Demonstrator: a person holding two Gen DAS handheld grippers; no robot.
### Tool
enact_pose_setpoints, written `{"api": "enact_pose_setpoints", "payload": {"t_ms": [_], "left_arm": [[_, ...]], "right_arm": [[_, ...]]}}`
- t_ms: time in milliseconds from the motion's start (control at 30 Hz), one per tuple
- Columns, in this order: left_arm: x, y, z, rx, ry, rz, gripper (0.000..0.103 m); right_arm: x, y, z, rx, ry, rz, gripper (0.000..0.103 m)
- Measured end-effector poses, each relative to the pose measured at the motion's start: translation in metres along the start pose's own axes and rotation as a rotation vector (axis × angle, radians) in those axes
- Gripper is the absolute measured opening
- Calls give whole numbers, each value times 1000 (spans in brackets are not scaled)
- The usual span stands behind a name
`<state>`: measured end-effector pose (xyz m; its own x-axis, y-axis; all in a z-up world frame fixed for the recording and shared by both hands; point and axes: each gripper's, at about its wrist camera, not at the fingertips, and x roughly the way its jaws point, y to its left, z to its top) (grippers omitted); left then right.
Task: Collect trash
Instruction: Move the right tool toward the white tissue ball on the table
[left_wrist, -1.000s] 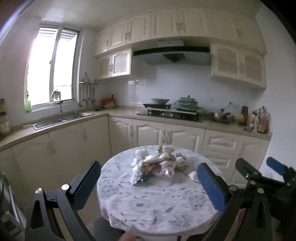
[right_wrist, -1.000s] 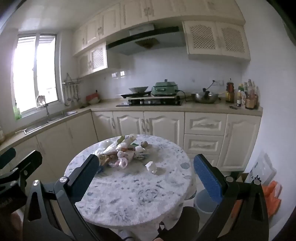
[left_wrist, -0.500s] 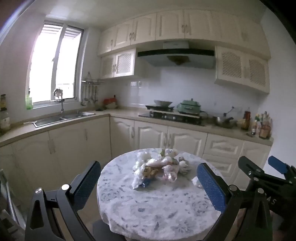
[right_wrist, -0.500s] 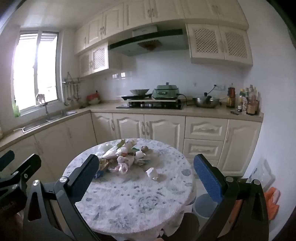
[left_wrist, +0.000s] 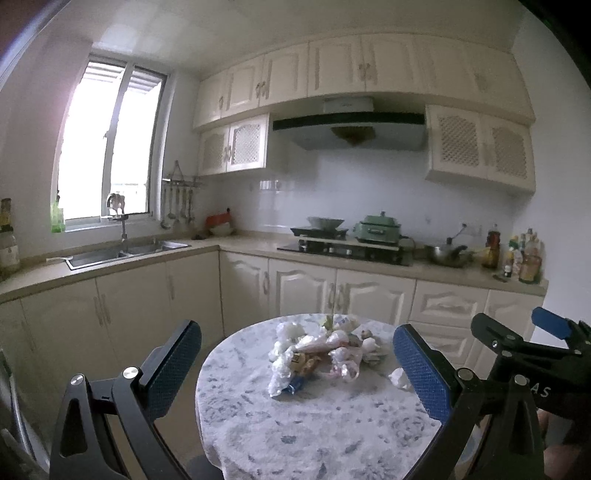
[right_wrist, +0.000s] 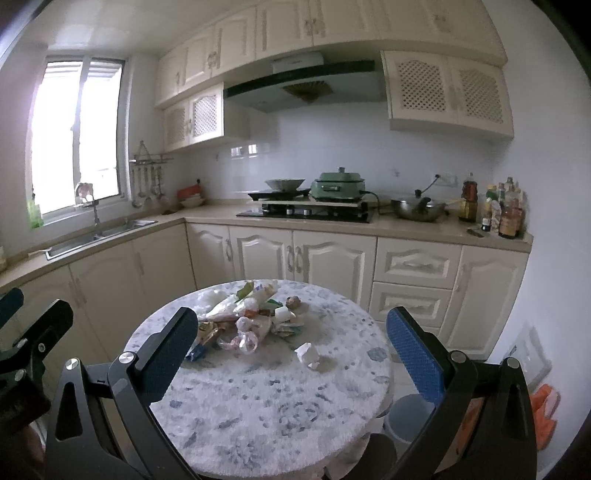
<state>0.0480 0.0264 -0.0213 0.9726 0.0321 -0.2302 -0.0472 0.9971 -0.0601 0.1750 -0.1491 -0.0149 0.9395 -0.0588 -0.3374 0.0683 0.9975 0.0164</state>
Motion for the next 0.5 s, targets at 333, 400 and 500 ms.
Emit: {"api": "enact_pose_setpoints", "payload": {"t_ms": [333,400,500], "left_arm": [[28,-9,11,14,30,10,102],[36,-9,10,20,34,8,102],[50,-9,6,22,42,7,102]], "right_arm": [[17,-4,4,2,10,25,103],[23,-3,4,-12,20,11,103],[36,-2,4,-12,43,20,103]]}}
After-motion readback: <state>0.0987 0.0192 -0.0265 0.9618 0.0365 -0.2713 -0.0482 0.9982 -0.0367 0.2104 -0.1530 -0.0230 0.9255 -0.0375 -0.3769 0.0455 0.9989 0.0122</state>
